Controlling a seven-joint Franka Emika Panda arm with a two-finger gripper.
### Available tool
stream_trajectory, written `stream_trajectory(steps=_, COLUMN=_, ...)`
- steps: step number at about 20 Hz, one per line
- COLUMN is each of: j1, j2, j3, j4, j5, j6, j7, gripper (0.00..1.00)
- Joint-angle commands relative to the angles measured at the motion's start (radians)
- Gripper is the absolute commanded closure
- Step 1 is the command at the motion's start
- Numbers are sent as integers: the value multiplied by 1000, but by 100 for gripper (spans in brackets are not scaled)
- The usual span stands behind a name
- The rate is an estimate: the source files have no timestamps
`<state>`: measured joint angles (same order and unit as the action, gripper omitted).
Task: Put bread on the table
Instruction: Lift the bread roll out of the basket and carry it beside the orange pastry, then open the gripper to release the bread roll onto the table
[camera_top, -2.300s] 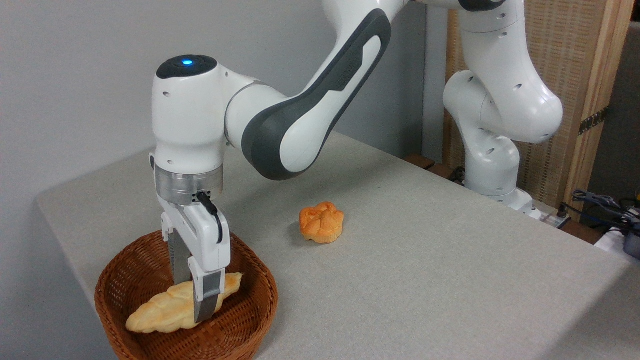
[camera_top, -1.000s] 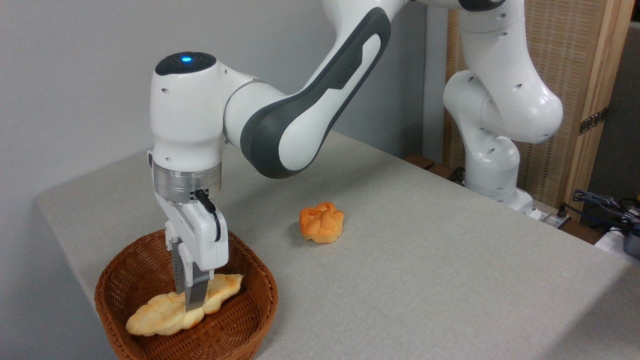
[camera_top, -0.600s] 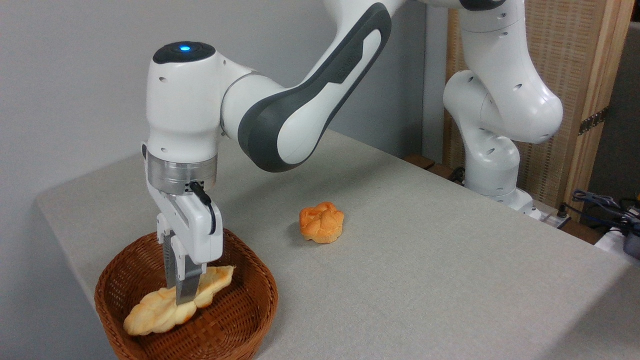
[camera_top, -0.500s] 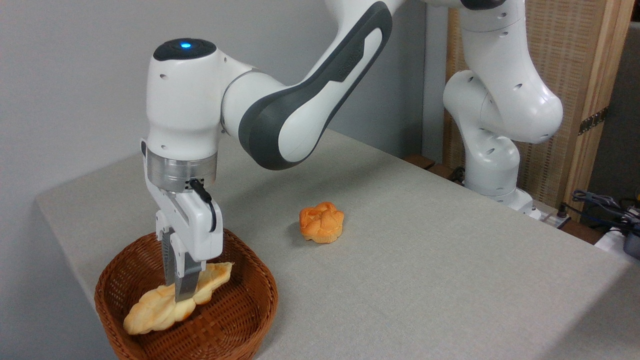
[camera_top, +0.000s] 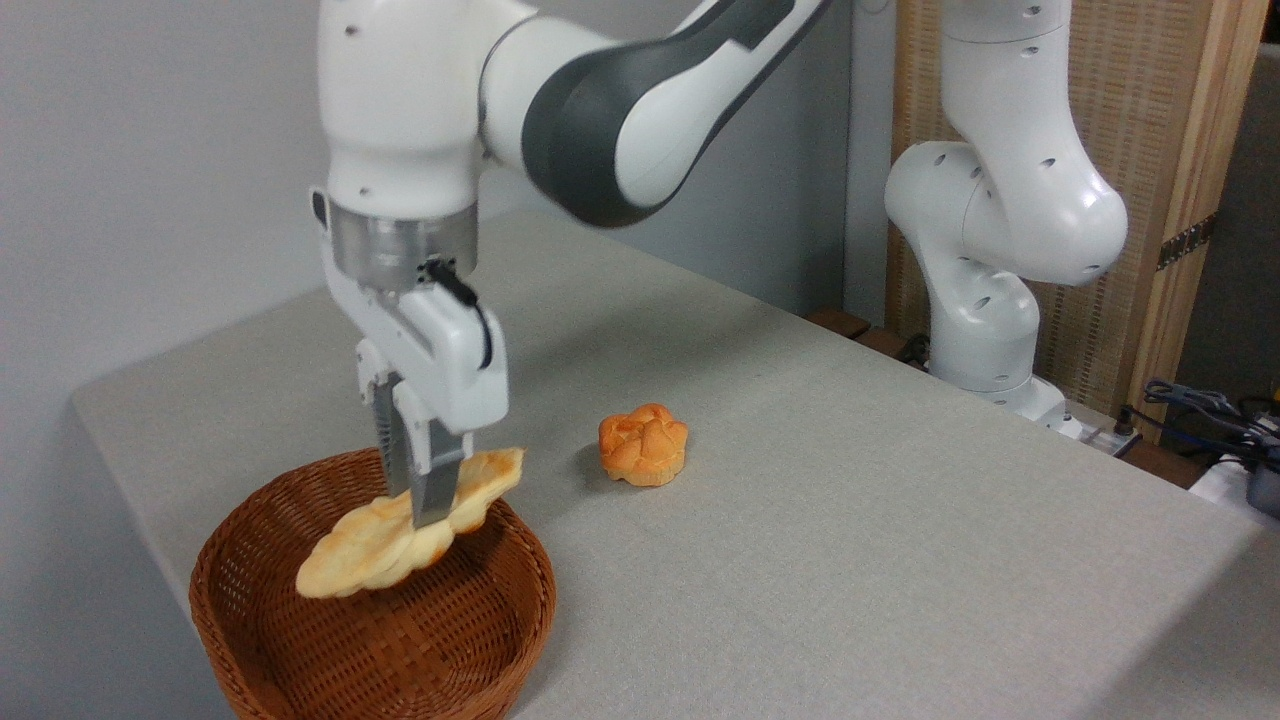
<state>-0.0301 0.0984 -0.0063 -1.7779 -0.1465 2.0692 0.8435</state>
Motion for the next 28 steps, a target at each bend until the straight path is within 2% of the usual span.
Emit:
stream_trajectory(steps=1, j1=39, j2=-107, j3=23, j4=-21, j5=-8, j6=-130, j7=80, gripper=67)
stream_trajectory(steps=3, j1=39, j2=-172, j3=58, j4=-66, j5=-10, j6=-216, j7=188, gripper=67)
stream_trajectory(steps=5, j1=39, j2=-261, j3=103, j4=-150, j5=-10, j6=-233, j7=288, gripper=65)
stream_trajectory(steps=8, j1=38, j2=-347, j3=140, j4=-235, j5=-8, j6=-242, j7=328, gripper=58)
stream_trajectory(steps=10, j1=38, j2=-359, j3=140, j4=-250, j5=-8, j6=-291, j7=328, gripper=47)
stream_trajectory(steps=11, j1=38, j2=-361, j3=141, j4=-250, j5=-8, j6=-320, j7=327, gripper=37)
stream_trajectory(steps=12, j1=38, j2=-361, j3=141, j4=-250, j5=-5, j6=-340, j7=321, gripper=21)
stream_trajectory(steps=13, j1=36, j2=-361, j3=140, j4=-250, j5=-5, j6=-353, j7=318, gripper=15)
stream_trajectory(steps=18, j1=32, j2=-359, j3=140, j4=-250, j5=-7, j6=-368, j7=269, gripper=2)
stream_trajectory(steps=28, j1=32, j2=-359, j3=141, j4=-242, j5=-8, j6=-376, j7=267, gripper=0)
